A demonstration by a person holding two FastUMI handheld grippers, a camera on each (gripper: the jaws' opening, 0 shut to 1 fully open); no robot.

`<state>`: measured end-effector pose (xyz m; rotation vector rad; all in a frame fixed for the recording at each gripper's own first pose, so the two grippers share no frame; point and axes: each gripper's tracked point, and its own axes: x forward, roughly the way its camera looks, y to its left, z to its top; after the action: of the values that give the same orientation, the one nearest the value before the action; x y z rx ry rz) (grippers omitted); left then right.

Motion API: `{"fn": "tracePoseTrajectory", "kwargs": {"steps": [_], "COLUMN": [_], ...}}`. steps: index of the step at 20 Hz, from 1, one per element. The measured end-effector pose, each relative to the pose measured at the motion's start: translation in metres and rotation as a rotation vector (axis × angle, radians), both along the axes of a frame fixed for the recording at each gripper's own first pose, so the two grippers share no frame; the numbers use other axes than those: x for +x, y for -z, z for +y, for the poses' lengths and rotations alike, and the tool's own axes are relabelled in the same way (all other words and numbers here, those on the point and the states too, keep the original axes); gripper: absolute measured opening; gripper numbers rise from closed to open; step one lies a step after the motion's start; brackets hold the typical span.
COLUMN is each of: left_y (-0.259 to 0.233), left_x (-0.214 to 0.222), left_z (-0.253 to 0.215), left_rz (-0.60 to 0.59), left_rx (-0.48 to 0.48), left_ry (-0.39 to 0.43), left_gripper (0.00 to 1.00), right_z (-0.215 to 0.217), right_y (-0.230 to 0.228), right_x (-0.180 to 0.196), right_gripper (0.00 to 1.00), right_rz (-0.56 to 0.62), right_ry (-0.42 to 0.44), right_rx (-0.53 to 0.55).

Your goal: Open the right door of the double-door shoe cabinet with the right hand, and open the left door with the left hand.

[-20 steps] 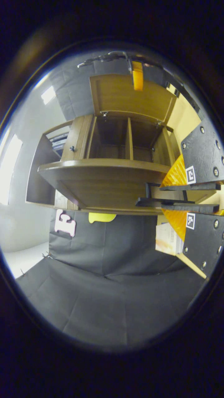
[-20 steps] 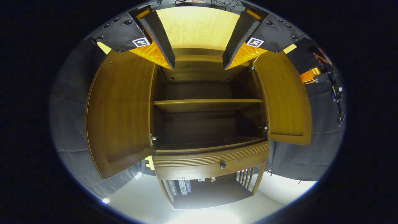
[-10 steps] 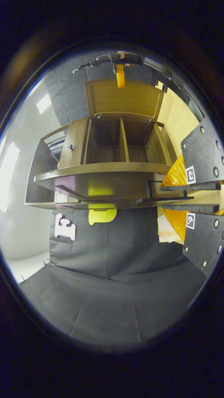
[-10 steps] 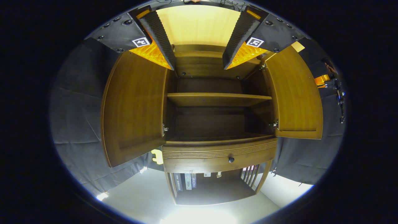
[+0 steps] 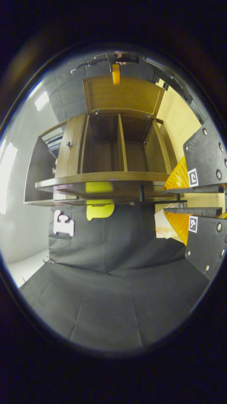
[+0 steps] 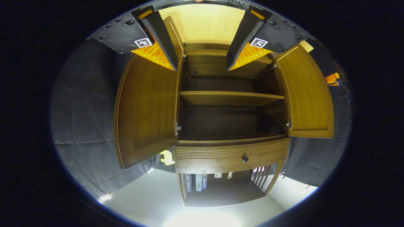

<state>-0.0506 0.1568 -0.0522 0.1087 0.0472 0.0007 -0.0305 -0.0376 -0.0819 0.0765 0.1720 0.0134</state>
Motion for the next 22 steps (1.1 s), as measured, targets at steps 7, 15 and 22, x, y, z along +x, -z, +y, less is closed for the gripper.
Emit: {"fn": "tracePoseTrajectory", "kwargs": {"steps": [7,15,22], "left_y": [-0.089,-0.096,-0.09], "left_x": [-0.081,-0.074,-0.083], "left_z": [-0.07,-0.187,-0.254], "left_rz": [-0.094,-0.122,-0.097], "left_rx": [-0.053,-0.085,-0.077], "left_ry": [-0.118,-0.158,-0.213], "left_gripper": [0.17,1.0,1.0], "right_z": [-0.03,-0.042,-0.048], "right_y": [-0.003,-0.014,0.023], "right_x": [-0.018,-0.041,-0.084], "right_gripper": [0.95,0.95,0.95], "right_rz": [0.009,-0.034,0.014], "right_ry": [-0.012,-0.09,-0.17], "right_rx": [0.017,0.028,0.031]}}
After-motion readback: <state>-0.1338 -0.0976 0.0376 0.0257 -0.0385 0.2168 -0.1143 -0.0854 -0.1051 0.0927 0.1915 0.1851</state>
